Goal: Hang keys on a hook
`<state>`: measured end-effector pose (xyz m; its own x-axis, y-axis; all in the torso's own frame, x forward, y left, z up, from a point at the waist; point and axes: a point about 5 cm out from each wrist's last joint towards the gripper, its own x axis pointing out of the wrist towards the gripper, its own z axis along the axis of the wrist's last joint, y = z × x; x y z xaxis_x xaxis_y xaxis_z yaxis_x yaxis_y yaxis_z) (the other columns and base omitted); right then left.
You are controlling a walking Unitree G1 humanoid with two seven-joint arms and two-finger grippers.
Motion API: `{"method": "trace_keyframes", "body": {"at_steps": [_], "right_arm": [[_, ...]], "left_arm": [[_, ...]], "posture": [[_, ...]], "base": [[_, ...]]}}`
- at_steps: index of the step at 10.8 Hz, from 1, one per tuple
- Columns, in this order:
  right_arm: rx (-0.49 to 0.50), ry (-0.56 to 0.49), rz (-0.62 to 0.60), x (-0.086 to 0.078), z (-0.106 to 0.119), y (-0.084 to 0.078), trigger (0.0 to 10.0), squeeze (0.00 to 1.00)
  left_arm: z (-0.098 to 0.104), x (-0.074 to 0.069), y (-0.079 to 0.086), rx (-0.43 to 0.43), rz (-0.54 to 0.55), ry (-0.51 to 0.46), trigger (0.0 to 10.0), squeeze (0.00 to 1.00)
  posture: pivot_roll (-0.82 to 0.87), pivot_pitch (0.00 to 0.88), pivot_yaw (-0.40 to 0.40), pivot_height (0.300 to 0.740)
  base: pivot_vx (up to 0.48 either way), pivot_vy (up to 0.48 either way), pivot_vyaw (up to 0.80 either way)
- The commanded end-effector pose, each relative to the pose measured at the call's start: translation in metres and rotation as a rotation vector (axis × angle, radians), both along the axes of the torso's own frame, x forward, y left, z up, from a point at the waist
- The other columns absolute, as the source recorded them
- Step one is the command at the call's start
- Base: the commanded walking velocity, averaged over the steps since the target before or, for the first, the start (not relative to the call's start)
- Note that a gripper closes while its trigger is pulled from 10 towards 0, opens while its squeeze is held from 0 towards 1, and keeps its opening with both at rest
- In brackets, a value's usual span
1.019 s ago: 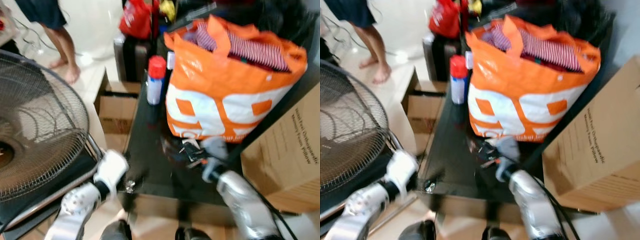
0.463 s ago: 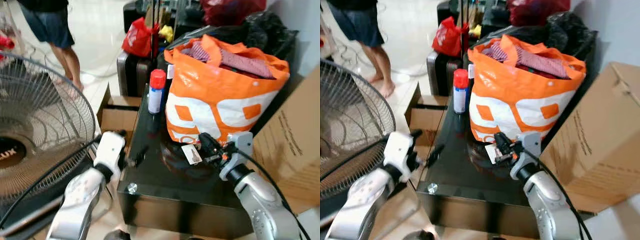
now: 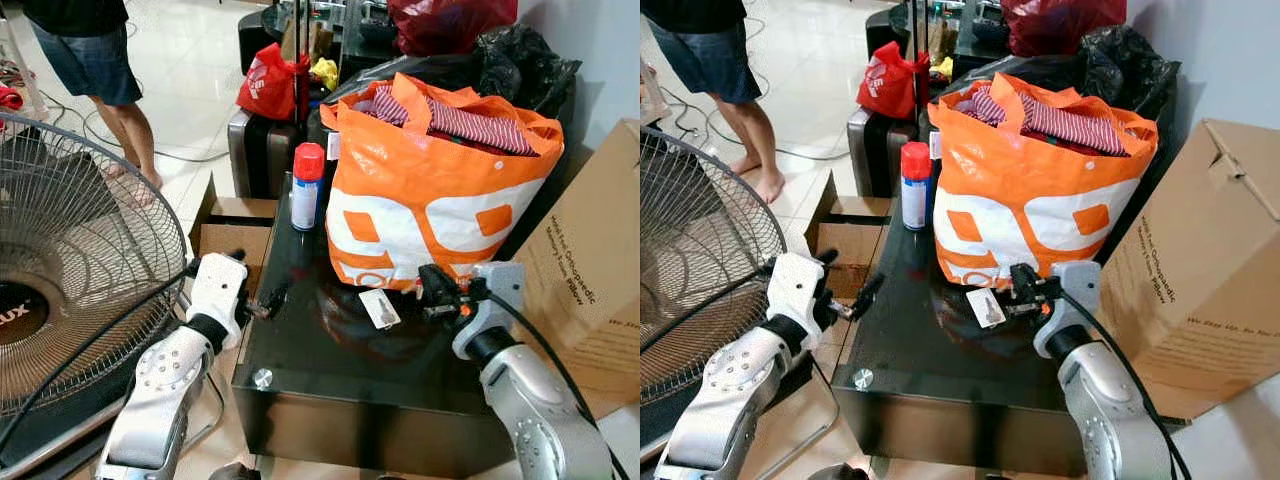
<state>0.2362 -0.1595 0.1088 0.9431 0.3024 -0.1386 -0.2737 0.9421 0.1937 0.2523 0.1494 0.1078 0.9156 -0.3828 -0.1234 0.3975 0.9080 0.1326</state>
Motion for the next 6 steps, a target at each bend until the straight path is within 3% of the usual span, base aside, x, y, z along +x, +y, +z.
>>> {"method": "trace_keyframes", "body": {"at_steps": [1,6], "right_arm": [[-0.013,-0.006,-0.031,-0.0008,0.0033,-0.0078,10.0,0.0],[-0.031,0.003,-0.043,0.0059,0.0014,-0.0037,10.0,0.0]], "left_arm": [[-0.0015,0.0014,0.0003,0.009,0.003,0.002,10.0,0.0],[-0.0012,0.0068,0.0025,0.033,0.002,-0.006,10.0,0.0]], "posture": [[-0.09,0.0,-0.03,0.74],[-0.08,0.0,-0.027,0.74]], "base": [[-0.24,0.0,0.0],[-0.291,0.0,0.0]]}}
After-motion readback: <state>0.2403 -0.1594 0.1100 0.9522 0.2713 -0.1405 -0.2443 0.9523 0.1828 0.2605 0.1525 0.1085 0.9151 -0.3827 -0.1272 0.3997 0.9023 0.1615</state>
